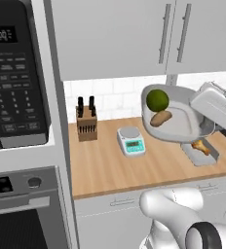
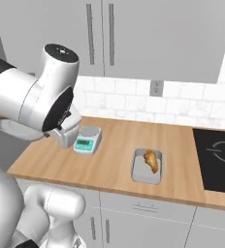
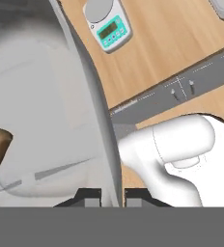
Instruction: Take the meat container that has the chicken drumstick and place it on the second highest rack of the freezer. Then take the vegetable container that has the sweet potato and lime and place it on the highest rack of the freezer.
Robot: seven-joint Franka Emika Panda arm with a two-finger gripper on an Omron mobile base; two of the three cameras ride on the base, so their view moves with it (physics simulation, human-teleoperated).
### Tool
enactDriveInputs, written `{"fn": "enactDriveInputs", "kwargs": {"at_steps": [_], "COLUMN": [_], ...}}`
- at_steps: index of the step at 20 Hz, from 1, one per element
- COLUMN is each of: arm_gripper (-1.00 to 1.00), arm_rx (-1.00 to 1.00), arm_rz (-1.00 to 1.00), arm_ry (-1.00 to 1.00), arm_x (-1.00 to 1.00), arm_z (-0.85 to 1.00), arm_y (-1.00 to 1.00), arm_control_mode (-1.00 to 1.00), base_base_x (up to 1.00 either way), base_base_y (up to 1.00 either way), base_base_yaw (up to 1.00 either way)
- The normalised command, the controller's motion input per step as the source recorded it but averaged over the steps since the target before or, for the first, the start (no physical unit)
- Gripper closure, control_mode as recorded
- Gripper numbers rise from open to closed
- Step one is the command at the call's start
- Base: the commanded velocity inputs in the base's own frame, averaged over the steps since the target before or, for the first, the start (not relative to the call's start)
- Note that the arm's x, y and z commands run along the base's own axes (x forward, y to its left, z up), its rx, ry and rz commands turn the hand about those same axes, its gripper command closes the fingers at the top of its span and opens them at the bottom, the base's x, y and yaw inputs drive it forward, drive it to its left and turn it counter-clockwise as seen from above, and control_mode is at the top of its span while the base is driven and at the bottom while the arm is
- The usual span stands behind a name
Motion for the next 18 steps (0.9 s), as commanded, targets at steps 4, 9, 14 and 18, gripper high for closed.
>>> {"fn": "enactDriveInputs", "kwargs": {"at_steps": [4,9,14,18], "arm_gripper": [1.00,1.00,1.00,1.00], "arm_rx": [0.00,0.00,0.00,0.00], "arm_rz": [0.00,0.00,0.00,0.00], "arm_ry": [0.00,0.00,0.00,0.00], "arm_x": [0.00,0.00,0.00,0.00], "arm_z": [0.00,0.00,0.00,0.00], "arm_y": [0.00,0.00,0.00,0.00], "arm_control_mode": [1.00,1.00,1.00,1.00], "base_base_x": [-0.88,-1.00,-1.00,-0.74], "base_base_y": [0.02,0.43,0.99,1.00], "base_base_yaw": [0.00,0.00,0.06,0.19]}}
